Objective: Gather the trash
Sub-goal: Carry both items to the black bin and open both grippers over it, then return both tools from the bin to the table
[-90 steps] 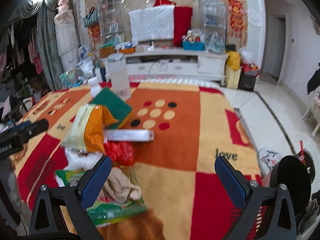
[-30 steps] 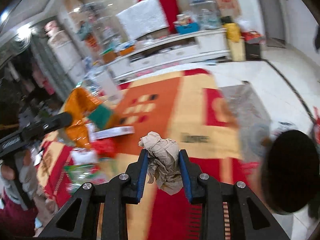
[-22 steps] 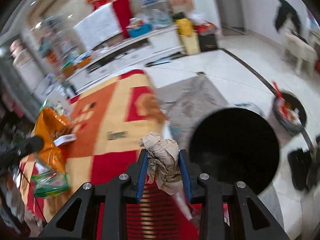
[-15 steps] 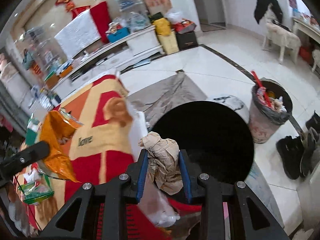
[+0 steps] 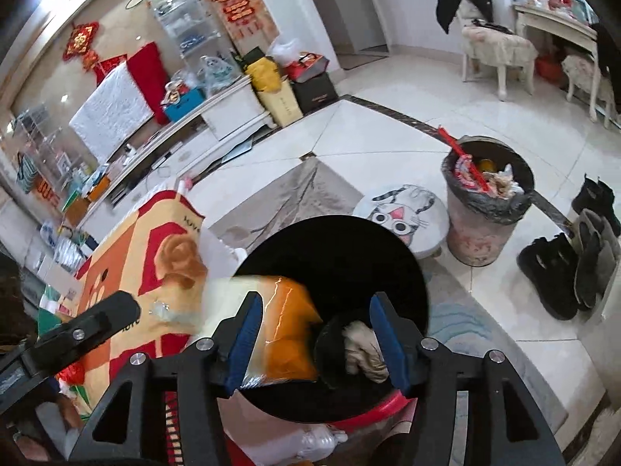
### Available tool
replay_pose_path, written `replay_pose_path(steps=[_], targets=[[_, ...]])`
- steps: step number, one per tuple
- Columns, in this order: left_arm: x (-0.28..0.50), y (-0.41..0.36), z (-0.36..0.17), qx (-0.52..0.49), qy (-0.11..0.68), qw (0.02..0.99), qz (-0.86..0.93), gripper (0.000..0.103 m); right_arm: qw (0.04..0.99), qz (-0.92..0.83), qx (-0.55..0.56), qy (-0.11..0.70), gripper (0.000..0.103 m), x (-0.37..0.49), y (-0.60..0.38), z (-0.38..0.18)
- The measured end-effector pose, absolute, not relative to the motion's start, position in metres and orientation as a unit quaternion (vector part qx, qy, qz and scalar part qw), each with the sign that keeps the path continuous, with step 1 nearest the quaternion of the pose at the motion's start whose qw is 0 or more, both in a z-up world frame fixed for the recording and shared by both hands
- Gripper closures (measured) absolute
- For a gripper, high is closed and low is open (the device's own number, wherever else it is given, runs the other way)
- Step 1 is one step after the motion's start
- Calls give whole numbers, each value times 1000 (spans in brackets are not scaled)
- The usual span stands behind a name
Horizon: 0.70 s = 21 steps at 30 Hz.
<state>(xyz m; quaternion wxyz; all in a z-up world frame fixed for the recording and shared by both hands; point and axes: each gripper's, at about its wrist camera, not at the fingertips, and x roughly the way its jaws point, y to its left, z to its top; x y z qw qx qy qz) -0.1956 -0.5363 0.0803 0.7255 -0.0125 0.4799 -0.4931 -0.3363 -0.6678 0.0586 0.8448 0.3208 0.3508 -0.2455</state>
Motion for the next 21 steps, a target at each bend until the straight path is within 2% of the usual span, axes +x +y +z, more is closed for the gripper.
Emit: replay_pose_path(steps=[16,21], targets=[[-205,-456,98,33,450,783,-427,40,861,-201,291,365,47,-312,-622,63],[-205,-424,107,35,441,800,-406,40,868,-174,275,375,43,-295,-594,66]])
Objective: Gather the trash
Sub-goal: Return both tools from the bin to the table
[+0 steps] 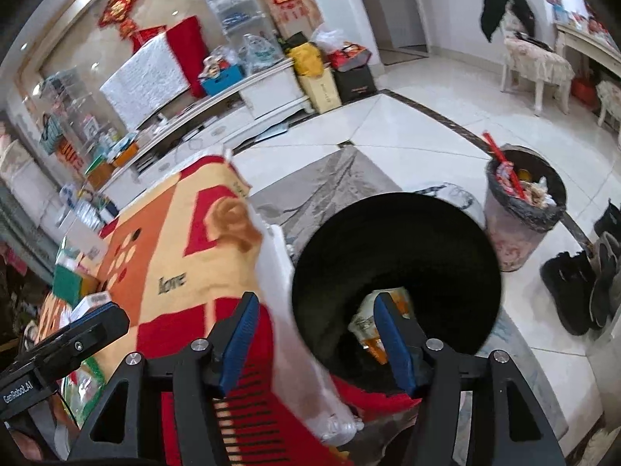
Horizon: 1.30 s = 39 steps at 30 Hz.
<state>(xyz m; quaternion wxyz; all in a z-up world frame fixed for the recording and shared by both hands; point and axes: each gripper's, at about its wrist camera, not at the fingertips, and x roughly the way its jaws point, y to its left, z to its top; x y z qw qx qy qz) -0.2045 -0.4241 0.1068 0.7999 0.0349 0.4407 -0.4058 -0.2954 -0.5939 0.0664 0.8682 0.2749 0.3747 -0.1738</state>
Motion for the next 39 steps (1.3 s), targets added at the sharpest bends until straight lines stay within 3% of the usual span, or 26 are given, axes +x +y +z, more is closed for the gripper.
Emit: replay_pose_path(steps=[23,39], targets=[[-203,-300,118,23,441,832,-335,40,882,-68,225,408,39,-244,-488,75],[-174,-146,112,-11,455,862,-224,40,866,92,180,457,37,-201,-354,64]])
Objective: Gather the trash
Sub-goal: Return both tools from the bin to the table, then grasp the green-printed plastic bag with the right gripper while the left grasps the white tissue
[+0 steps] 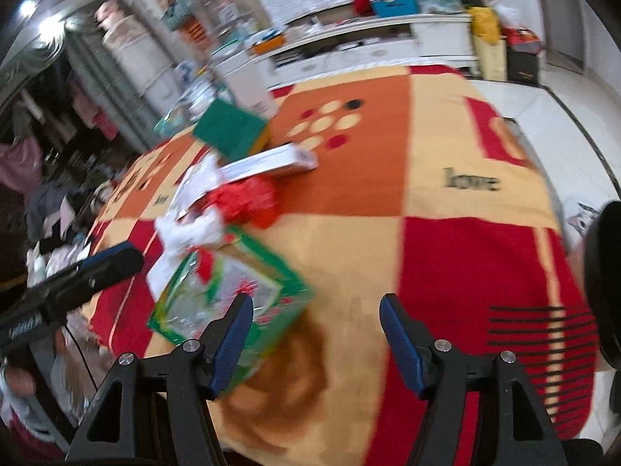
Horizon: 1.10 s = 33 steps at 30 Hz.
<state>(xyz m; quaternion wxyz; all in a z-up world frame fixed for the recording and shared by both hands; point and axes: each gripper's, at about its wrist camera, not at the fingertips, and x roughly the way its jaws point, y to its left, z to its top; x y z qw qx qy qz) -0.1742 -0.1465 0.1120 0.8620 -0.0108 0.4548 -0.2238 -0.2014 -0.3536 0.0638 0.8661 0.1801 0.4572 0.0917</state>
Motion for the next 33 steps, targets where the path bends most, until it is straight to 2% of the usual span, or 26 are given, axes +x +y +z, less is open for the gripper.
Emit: replay_pose_path(steps=[7,16,17,22,26,33], targets=[[-168,-102,90,-23,478,858,-186,40,855,110,168,478,35,-193,-331,54],[-156,-87,66,-59,506,839,-192,40,832,137,216,492,36,-186,-320,31],[-154,-87,66,-62,505,838,-194,40,832,142,216,492,45,-185,-317,29],[-145,-95,73,-66,491,842,-213,40,840,144,196,484,75,-181,-313,29],[-134,-109,73,-57,486,843,-223,40,857,126,176,469,83,-184,-327,39],[-114,-138,71,-32,479,846,-233,40,870,69,155,462,84,-186,-363,48]])
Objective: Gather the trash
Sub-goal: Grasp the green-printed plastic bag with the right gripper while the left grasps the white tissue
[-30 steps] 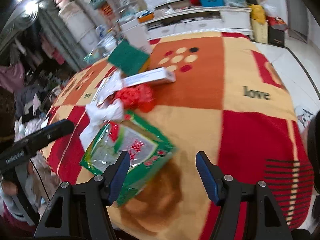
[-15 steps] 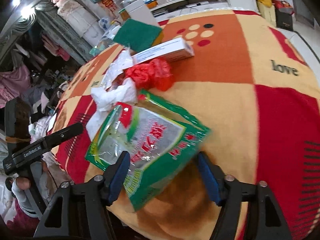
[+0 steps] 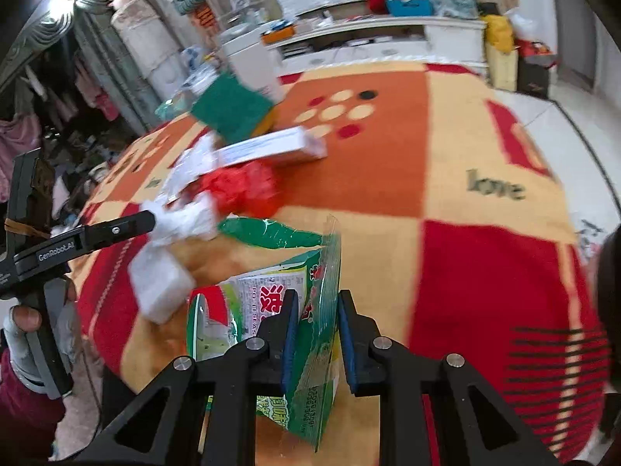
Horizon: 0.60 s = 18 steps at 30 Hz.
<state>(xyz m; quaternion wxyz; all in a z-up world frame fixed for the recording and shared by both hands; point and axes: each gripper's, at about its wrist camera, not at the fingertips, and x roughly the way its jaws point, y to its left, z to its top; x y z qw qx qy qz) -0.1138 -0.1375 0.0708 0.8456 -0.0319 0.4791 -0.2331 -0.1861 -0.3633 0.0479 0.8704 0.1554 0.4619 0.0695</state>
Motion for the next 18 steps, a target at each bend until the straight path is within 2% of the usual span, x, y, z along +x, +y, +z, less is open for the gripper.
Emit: replay_pose_path(steps=[2,4,5,6,8,9,16,17,18], targets=[[-111,-145,69,-20,480,845,-234,40,867,67,158,468,84,-184,-371,48],[-109,-154,65,-8,490,838,-239,41,866,62,166,468,70,-187,-375,49],[-108,-157,63,-3,494,835,-241,42,867,60,170,465,55,-189,-377,50],[-108,-159,60,1,497,833,-243,48,866,63,175,464,52,-192,-377,50],[-108,-161,58,6,501,830,-246,61,861,65,176,472,52,-196,-376,46],[-109,-162,56,7,502,829,-247,63,858,63,177,479,52,-198,-376,43],[-112,-163,62,1,502,826,-258,73,842,80,200,495,53,-201,-368,25],[-114,-163,66,0,499,827,-260,74,846,80,188,492,67,-201,-364,26],[-115,-165,69,0,496,827,-263,74,850,76,180,490,76,-201,-363,27]])
